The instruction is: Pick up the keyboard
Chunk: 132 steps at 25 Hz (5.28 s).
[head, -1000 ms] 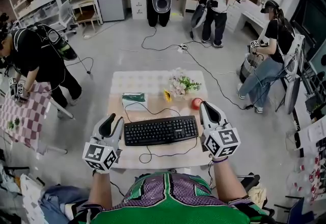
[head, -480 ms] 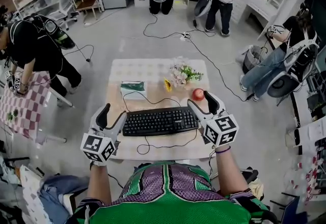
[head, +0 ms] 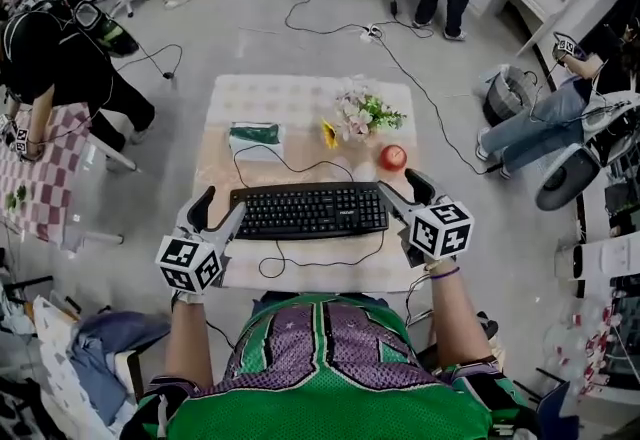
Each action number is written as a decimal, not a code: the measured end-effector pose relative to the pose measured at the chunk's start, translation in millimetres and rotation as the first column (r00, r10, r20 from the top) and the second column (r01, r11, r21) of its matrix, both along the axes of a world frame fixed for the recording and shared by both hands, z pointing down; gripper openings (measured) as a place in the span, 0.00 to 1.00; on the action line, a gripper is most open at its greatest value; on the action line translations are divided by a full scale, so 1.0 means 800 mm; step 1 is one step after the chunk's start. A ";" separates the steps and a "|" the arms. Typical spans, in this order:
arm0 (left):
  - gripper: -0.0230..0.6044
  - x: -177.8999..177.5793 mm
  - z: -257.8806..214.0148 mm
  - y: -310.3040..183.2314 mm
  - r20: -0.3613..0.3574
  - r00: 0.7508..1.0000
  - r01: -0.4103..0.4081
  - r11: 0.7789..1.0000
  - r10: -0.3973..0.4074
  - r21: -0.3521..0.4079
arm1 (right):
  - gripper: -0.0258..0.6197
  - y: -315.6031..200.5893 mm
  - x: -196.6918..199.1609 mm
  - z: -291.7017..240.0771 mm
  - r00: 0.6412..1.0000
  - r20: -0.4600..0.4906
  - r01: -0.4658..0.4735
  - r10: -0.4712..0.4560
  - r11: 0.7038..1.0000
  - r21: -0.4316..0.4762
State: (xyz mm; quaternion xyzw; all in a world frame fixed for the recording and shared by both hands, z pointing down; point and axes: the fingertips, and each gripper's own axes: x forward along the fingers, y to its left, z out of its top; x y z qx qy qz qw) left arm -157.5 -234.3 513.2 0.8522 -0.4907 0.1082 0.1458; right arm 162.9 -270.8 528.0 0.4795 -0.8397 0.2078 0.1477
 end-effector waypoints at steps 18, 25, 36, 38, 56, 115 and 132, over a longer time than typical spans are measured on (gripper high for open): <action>0.48 -0.025 0.183 -0.003 0.045 0.995 0.095 0.945 -0.085 -0.312 | 0.49 -0.031 0.040 0.181 1.000 -0.016 0.010 -0.015 0.951 -0.309; 0.48 -0.032 0.235 -0.011 0.131 0.989 0.117 0.918 -0.072 -0.380 | 0.49 -0.042 0.040 0.233 0.998 -0.052 0.013 -0.035 0.926 -0.377; 0.48 -0.061 0.297 -0.011 0.070 0.981 0.191 0.821 -0.183 -0.538 | 0.49 -0.043 0.039 0.284 1.000 -0.007 0.003 -0.007 0.873 -0.488; 0.48 -0.062 0.306 -0.009 0.066 0.981 0.189 0.806 -0.185 -0.561 | 0.49 -0.044 0.037 0.287 1.000 0.011 0.005 0.001 0.867 -0.498; 0.48 -0.053 0.320 -0.014 0.083 0.990 0.143 0.739 -0.117 -0.659 | 0.49 -0.044 0.024 0.304 1.000 0.021 0.006 0.006 0.848 -0.530; 0.46 -0.060 0.309 -0.012 -0.144 0.958 0.100 0.762 -0.247 -0.640 | 0.38 -0.078 0.015 0.119 0.588 0.726 0.079 0.356 0.868 -0.490; 0.46 -0.060 0.308 -0.012 -0.127 0.968 0.096 0.786 -0.217 -0.610 | 0.36 -0.009 -0.058 0.155 0.791 0.612 0.454 -0.024 0.693 -0.560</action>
